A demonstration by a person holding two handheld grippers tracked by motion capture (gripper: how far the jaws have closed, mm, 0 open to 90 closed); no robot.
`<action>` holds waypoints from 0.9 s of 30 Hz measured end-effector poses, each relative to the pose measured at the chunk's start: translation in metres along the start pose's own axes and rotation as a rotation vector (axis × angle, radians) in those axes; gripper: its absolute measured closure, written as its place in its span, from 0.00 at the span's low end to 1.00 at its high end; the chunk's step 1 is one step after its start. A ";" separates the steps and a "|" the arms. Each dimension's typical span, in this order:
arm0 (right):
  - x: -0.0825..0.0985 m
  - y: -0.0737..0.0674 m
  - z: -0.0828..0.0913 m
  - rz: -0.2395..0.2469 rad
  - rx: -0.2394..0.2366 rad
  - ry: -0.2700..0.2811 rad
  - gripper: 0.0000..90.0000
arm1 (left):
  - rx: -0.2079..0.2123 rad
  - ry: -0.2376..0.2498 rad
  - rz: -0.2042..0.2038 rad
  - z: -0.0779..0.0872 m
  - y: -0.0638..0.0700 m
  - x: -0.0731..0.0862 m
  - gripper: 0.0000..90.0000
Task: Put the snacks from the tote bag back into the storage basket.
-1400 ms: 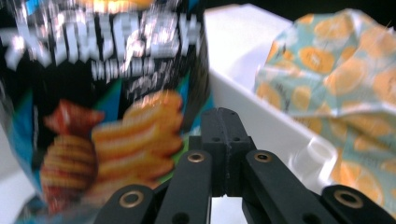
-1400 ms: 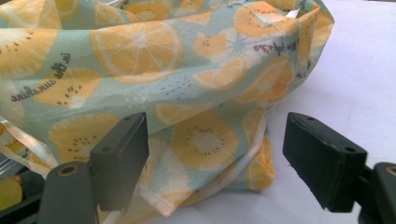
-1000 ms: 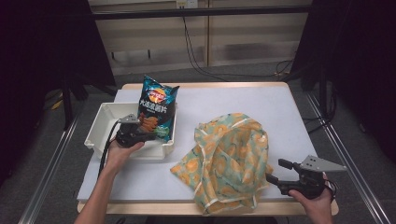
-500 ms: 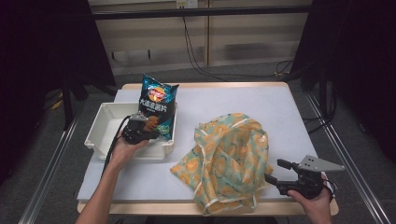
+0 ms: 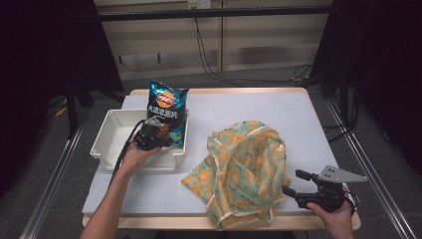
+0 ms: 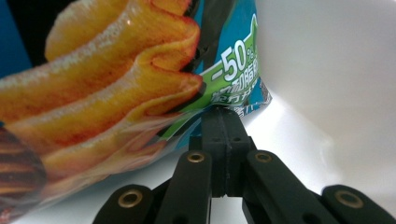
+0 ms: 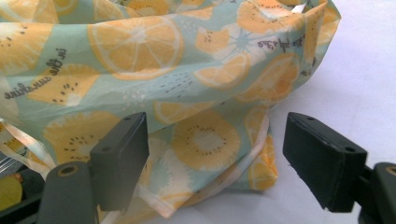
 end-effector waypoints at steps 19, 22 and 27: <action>0.002 0.000 -0.002 -0.001 -0.001 -0.009 0.25 | -0.037 -0.002 0.005 -0.013 -0.017 -0.009 1.00; 0.002 0.001 -0.001 -0.002 -0.004 -0.008 0.25 | -0.033 -0.003 0.008 -0.015 -0.018 -0.009 1.00; 0.002 0.001 0.000 -0.005 -0.002 -0.007 0.25 | -0.031 -0.007 -0.016 -0.017 -0.020 -0.009 1.00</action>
Point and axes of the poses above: each handheld gripper's, and its own axes: z roughly backward along the jaws, x roughly out of its underside, y roughly to its right, the point moved 5 cm from there along -z, roughly forward along the jaws, and after that the axes turned 1 degree about x, right-handed, at the moved point
